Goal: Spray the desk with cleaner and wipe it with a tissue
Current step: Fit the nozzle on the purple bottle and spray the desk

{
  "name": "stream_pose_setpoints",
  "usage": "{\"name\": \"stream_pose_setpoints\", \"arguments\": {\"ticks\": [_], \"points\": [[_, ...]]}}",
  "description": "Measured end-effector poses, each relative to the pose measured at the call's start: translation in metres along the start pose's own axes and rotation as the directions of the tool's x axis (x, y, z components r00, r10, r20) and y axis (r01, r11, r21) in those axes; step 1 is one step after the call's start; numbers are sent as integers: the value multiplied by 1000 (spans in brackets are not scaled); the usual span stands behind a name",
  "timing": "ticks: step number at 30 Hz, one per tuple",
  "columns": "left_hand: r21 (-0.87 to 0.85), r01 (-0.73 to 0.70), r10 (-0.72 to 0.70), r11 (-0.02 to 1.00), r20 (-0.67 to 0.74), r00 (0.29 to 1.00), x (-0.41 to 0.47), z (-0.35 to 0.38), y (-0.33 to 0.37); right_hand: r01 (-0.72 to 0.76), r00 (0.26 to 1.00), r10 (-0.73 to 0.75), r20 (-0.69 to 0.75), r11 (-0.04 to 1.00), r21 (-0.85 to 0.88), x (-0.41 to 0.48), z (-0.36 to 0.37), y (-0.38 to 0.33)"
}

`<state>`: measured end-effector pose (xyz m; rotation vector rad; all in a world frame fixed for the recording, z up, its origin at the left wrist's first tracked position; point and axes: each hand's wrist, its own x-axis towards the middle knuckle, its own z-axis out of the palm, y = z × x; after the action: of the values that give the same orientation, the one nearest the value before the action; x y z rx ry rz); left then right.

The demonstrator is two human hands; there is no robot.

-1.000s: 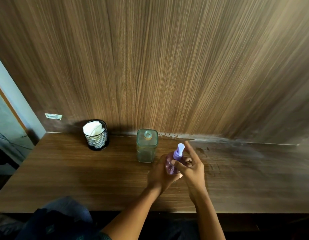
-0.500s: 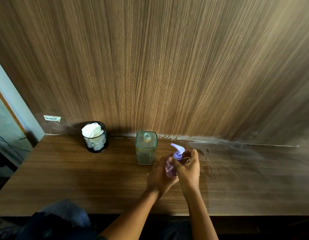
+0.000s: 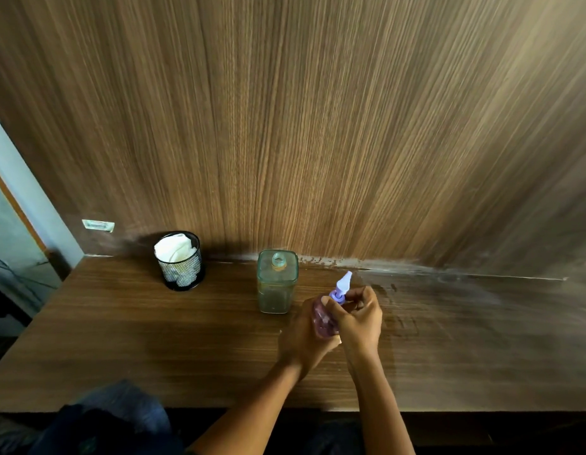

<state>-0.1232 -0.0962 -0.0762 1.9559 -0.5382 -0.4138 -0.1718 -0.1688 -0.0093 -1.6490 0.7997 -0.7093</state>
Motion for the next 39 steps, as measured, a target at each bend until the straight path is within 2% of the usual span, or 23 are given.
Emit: {"name": "stream_pose_setpoints", "arguments": {"ticks": [3,5,9,13,21,23,25,27,29,34,39], "points": [[1,-3,3,1000,9,1000,-4,-2,3,0,1000,2,29,998,-60,2,3,3],[-5,9,-9,1000,8,1000,-3,-1,3,-33,995,36,97,999,-29,0,-1,4],[-5,59,-59,998,-24,998,-1,1,1,-150,966,83,246,953,264,-3,-18,6],[50,77,-75,996,-25,997,1,2,-1,-167,975,112,190,936,309,-1,-20,7],[5,28,-28,1000,1,1000,-3,0,2,-70,997,67,30,993,98,2,0,6],[12,5,-5,1000,11,1000,-3,0,2,-49,997,44,61,996,77,1,0,5],[19,4,-4,1000,-9,1000,-3,-1,4,-51,987,37,154,995,87,-1,-6,4],[26,17,-17,999,-24,1000,-4,-1,5,-95,970,49,240,978,187,-1,-13,6],[46,38,-37,998,-26,999,-5,-2,7,-127,966,61,252,958,256,-2,-17,7],[100,27,-25,995,-28,999,-2,-1,6,-126,984,88,156,960,252,-1,-14,1],[42,33,-33,999,-17,999,-4,-2,6,-67,997,62,40,991,118,2,-1,2]]}}
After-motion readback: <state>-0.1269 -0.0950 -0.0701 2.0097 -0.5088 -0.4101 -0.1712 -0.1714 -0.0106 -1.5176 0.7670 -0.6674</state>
